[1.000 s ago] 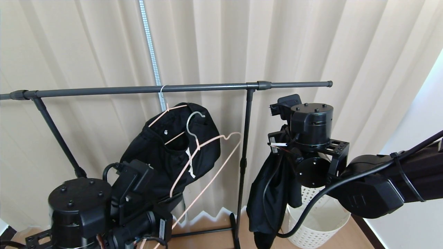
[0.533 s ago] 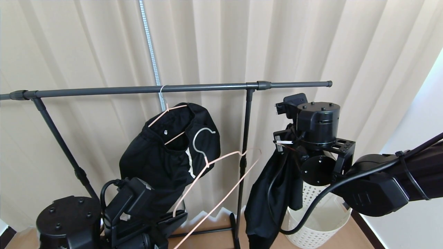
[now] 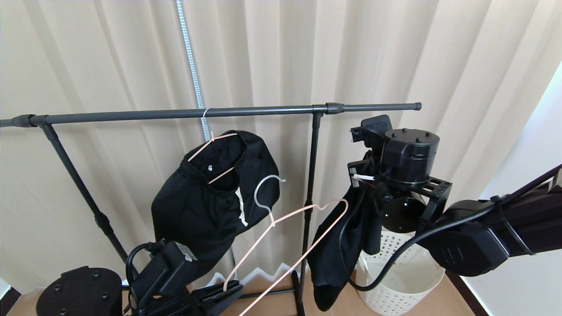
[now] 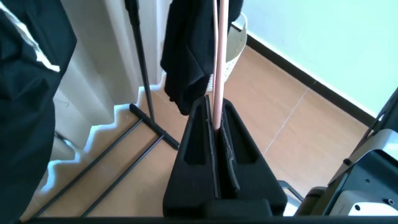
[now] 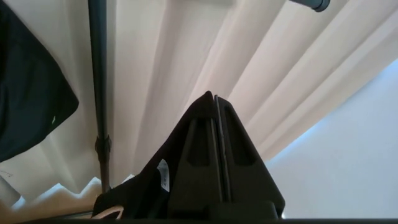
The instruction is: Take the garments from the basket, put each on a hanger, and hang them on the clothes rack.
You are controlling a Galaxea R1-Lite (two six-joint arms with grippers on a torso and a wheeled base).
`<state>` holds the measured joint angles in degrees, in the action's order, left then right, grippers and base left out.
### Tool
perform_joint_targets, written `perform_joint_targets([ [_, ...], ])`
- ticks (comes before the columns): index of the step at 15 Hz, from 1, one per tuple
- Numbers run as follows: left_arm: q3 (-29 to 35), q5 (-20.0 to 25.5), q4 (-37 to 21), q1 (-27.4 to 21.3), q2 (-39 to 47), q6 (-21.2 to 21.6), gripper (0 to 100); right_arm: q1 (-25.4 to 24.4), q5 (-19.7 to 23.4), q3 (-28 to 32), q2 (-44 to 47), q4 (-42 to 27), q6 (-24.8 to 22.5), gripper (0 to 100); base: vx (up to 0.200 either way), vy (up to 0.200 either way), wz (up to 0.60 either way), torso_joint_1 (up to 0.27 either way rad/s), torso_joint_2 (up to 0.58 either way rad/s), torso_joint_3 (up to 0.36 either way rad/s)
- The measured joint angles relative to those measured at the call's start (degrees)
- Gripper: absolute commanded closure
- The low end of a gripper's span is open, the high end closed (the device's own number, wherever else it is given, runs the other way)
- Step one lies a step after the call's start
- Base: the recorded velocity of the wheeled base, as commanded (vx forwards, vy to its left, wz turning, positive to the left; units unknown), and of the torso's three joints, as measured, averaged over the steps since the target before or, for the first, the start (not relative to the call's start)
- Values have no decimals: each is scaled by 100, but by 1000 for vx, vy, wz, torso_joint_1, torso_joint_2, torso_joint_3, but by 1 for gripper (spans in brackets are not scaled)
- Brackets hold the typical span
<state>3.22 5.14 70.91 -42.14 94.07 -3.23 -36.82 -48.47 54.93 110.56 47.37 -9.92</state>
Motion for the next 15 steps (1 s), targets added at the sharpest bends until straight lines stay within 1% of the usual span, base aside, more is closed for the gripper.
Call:
perform_joint_targets([
  [3, -11, 2, 66, -44, 9, -43, 100, -20, 5, -94, -6, 104, 11, 100, 0, 0, 0, 0, 0, 0],
  [7, -160, 2, 564, -79, -37, -38, 100, -155, 74, -245, -50, 490, 2, 100, 0, 0, 0, 0, 0, 0],
  [9, -236, -2, 762, -135, -37, -40, 100, -249, 77, -297, -39, 521, 2, 100, 0, 0, 0, 0, 0, 0],
  [11, -267, -4, 767, -162, -37, -44, 100, -329, 84, -319, -26, 528, 2, 100, 0, 0, 0, 0, 0, 0],
  [15, -276, -17, 786, -177, -44, -44, 100, -436, 249, -334, -9, 518, -1, 100, 0, 0, 0, 0, 0, 0],
])
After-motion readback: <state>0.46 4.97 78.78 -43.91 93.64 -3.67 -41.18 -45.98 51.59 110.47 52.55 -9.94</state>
